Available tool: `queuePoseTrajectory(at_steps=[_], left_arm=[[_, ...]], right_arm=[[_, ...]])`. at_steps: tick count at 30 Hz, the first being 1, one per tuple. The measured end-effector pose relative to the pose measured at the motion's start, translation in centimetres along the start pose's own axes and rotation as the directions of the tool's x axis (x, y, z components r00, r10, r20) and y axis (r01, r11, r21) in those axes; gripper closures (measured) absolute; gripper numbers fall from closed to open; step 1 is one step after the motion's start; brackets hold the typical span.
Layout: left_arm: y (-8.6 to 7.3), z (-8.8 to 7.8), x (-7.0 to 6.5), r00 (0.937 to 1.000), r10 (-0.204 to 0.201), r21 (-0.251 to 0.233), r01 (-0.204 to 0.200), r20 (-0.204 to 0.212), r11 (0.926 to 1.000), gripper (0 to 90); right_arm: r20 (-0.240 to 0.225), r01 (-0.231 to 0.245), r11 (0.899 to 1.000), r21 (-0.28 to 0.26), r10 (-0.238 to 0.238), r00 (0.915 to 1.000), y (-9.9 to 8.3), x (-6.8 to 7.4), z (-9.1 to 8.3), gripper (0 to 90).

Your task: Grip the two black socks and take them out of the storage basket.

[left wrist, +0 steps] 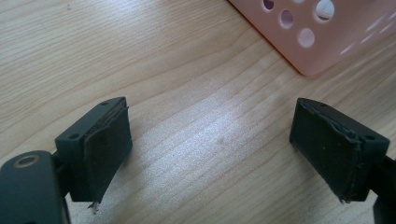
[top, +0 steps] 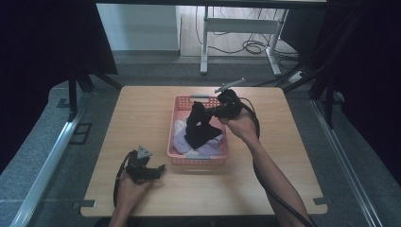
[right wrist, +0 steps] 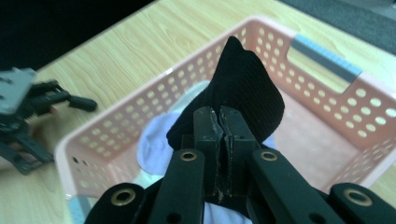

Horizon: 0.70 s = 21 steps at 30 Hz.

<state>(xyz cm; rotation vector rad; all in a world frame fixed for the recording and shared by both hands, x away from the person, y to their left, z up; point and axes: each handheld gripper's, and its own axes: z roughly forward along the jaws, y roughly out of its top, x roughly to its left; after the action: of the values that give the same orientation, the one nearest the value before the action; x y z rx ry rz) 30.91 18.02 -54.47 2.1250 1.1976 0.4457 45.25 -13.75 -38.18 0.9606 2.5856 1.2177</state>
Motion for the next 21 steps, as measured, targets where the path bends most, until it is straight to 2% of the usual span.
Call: queuePoseTrajectory(at_steps=[1, 11, 21], left_arm=[[0.0, 0.0, 0.0, 1.0000, 0.000, 0.000, 0.000, 0.000, 1.0000, 12.5], [0.0, 0.0, 0.0, 1.0000, 0.000, 0.000, 0.000, 0.001, 1.0000, 12.5], [0.0, 0.0, 0.0, 1.0000, 0.000, 0.000, 0.000, 0.001, 1.0000, 12.4]], right_arm=[[0.012, 0.007, 1.000, -0.018, -0.007, 0.9999, 0.2, 0.1, -0.6, 86.1], [0.001, -0.014, 0.995, -0.096, 0.014, 0.9999, 1.1, -0.1, -3.1, 86.2], [0.016, -0.034, 0.989, -0.145, 0.037, 0.9992, 1.3, -0.6, -5.6, 86.2]])
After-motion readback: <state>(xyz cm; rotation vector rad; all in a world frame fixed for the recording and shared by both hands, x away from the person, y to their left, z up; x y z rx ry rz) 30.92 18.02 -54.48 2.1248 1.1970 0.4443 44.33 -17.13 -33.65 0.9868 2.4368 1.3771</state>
